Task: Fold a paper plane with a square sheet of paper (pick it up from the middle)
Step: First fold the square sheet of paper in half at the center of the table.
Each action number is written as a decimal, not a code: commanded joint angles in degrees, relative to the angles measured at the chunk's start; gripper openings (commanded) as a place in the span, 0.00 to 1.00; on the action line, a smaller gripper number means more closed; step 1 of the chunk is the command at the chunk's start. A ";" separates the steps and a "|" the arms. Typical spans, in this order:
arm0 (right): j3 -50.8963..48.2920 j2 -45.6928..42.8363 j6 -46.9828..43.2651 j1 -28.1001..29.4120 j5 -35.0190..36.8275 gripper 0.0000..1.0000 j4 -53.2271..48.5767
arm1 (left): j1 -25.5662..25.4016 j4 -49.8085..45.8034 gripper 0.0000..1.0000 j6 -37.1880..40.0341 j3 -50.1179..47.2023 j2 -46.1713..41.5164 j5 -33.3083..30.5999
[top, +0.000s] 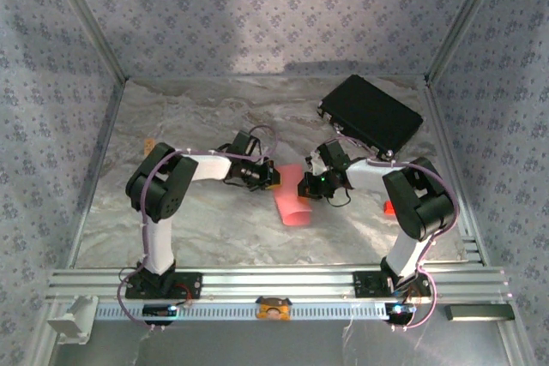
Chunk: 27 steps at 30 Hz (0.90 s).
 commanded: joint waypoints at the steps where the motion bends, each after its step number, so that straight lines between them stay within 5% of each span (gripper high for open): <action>1: -1.64 1.54 0.40 -0.61 4.08 0.00 -4.81 | 0.47 -4.11 0.06 0.18 3.15 -1.13 -1.14; 8: -2.08 1.26 0.77 -0.87 3.41 0.00 -4.03 | 0.49 -4.13 0.09 0.28 5.78 0.06 2.11; 27: -2.00 1.28 0.14 -0.98 2.84 0.00 -4.33 | 4.33 -3.74 0.08 -0.68 6.47 4.23 -3.93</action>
